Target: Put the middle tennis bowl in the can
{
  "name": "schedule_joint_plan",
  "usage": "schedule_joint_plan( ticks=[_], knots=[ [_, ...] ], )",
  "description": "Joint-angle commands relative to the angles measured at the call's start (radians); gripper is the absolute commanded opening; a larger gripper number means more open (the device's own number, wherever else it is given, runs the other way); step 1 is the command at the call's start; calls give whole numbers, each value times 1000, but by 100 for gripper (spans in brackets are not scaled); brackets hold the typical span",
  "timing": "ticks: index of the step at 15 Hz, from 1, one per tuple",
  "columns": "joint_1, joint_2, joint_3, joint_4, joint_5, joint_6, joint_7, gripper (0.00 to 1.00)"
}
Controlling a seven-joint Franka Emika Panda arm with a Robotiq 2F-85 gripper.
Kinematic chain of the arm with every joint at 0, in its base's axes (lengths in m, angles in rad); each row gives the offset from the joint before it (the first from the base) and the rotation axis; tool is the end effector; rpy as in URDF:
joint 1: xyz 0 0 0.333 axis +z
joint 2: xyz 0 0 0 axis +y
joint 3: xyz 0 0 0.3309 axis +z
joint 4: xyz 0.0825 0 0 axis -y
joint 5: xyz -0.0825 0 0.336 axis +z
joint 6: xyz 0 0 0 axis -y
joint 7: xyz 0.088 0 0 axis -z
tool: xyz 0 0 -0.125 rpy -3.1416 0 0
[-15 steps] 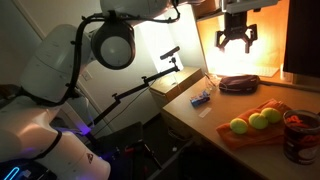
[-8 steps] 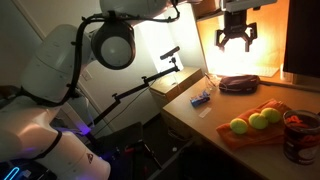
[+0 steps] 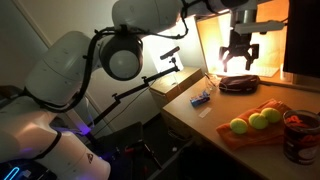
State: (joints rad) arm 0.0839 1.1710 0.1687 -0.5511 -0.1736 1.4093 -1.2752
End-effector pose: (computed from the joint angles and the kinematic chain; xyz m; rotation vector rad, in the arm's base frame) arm 0.7214 0.0942 0.2735 -2.2243 -1.9665 0.4030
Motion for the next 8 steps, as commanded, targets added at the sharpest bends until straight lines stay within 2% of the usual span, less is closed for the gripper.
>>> schedule_joint_plan(
  ticks=[1,4,8],
  knots=[
    [-22,90,29,27,25,41,-84,100],
    [-30,156,48,43,31,59,-132,100],
    [-33,207,67,66,44,52,-129,100]
  ],
)
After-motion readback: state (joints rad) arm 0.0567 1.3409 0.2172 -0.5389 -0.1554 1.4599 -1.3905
